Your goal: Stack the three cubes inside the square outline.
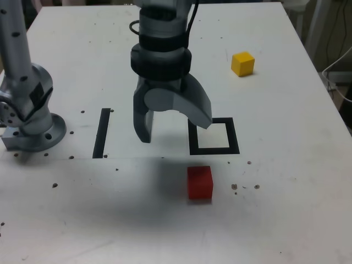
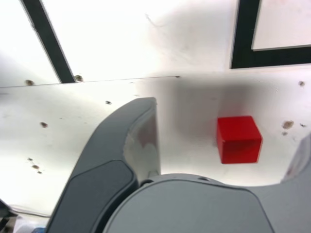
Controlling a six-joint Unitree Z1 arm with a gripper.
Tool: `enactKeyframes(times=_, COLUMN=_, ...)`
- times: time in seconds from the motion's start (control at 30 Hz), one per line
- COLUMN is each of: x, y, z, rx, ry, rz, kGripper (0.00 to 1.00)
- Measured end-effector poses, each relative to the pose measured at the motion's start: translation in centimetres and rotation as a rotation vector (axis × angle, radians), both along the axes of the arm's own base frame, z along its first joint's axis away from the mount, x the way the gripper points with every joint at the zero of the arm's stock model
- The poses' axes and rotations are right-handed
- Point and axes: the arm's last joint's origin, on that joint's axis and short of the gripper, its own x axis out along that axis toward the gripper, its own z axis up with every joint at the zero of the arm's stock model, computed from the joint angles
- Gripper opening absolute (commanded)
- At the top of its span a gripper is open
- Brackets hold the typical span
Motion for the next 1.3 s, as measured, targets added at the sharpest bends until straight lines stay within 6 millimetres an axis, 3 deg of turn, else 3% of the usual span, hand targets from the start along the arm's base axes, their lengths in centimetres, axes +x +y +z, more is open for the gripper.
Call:
enactKeyframes(times=0.17, x=1.8, y=-1.4, z=0.2, rx=0.013, ry=0.022, rz=0.019, kGripper=1.00)
enactKeyframes(times=0.5, x=2.8, y=-3.0, z=0.8, rx=0.008, ry=0.083, rz=0.077, kGripper=1.00)
enactKeyframes(times=0.8, x=3.1, y=-6.2, z=-0.8, rx=0.004, ry=0.074, rz=0.082, kGripper=0.99)
enactKeyframes(times=0.97, x=3.4, y=-7.0, z=-1.3, rx=0.021, ry=0.073, rz=0.085, kGripper=0.98)
enactKeyframes(times=1.3, x=4.6, y=-7.4, z=-4.2, rx=0.033, ry=0.072, rz=0.093, kGripper=0.91)
